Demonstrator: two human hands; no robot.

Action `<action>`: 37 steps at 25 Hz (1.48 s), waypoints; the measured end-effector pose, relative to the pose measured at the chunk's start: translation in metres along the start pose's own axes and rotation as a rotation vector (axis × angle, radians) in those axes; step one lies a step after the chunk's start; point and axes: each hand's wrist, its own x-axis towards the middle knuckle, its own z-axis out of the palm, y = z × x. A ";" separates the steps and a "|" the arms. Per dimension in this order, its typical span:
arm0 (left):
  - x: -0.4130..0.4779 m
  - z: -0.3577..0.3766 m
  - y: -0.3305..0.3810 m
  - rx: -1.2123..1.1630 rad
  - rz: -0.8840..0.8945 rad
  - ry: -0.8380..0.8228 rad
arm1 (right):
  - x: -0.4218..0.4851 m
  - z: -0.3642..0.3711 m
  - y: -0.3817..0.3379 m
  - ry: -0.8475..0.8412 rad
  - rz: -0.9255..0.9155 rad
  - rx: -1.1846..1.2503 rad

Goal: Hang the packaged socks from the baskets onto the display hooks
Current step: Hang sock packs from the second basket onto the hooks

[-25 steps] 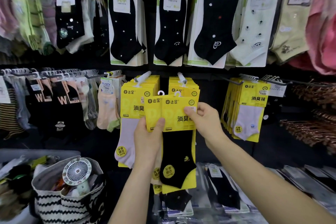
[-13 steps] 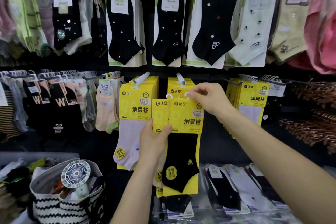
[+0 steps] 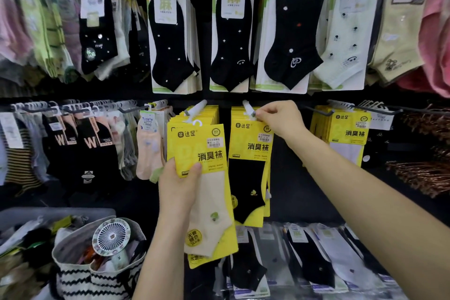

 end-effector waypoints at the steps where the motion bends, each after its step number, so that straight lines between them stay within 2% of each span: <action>1: -0.001 0.002 0.000 -0.019 -0.035 -0.017 | -0.005 -0.001 0.000 0.055 -0.030 0.003; 3: -0.003 0.007 -0.001 -0.020 -0.063 -0.043 | -0.023 0.000 0.000 0.205 -0.182 -0.006; 4: -0.005 0.011 -0.002 -0.011 -0.061 -0.056 | -0.034 0.002 0.000 0.218 -0.253 0.002; 6: -0.010 0.022 -0.003 0.028 -0.046 -0.112 | -0.052 0.007 -0.001 0.065 -0.273 0.048; 8: -0.017 0.034 -0.006 0.049 -0.038 -0.200 | -0.056 0.005 -0.002 -0.149 -0.165 0.135; 9: -0.019 0.040 -0.008 0.059 -0.045 -0.232 | -0.054 0.003 -0.001 -0.193 -0.118 0.152; 11: -0.021 0.051 -0.013 0.059 -0.076 -0.246 | -0.047 -0.004 0.002 -0.153 -0.095 0.059; 13: -0.022 0.061 -0.018 0.031 -0.108 -0.233 | -0.041 -0.008 0.006 -0.060 -0.108 -0.038; 16: -0.017 0.074 -0.023 -0.015 -0.096 -0.158 | -0.023 -0.013 0.007 0.059 -0.082 -0.021; 23: 0.006 0.084 -0.033 0.024 -0.085 0.004 | -0.001 0.003 -0.002 0.066 -0.067 -0.008; 26: 0.006 0.095 -0.037 0.076 -0.015 0.050 | -0.003 0.007 0.011 0.082 -0.050 0.050; 29: 0.021 0.099 -0.032 0.137 0.083 -0.019 | -0.019 0.011 0.035 0.063 0.053 0.153; 32: 0.041 0.099 -0.034 0.116 0.071 -0.183 | -0.043 0.027 0.057 -0.031 0.159 0.364; 34: 0.042 0.103 -0.040 0.057 0.052 -0.281 | -0.052 0.042 0.066 -0.094 0.163 0.444; 37: 0.042 0.106 -0.051 -0.005 0.014 -0.285 | -0.052 0.053 0.071 -0.114 0.136 0.524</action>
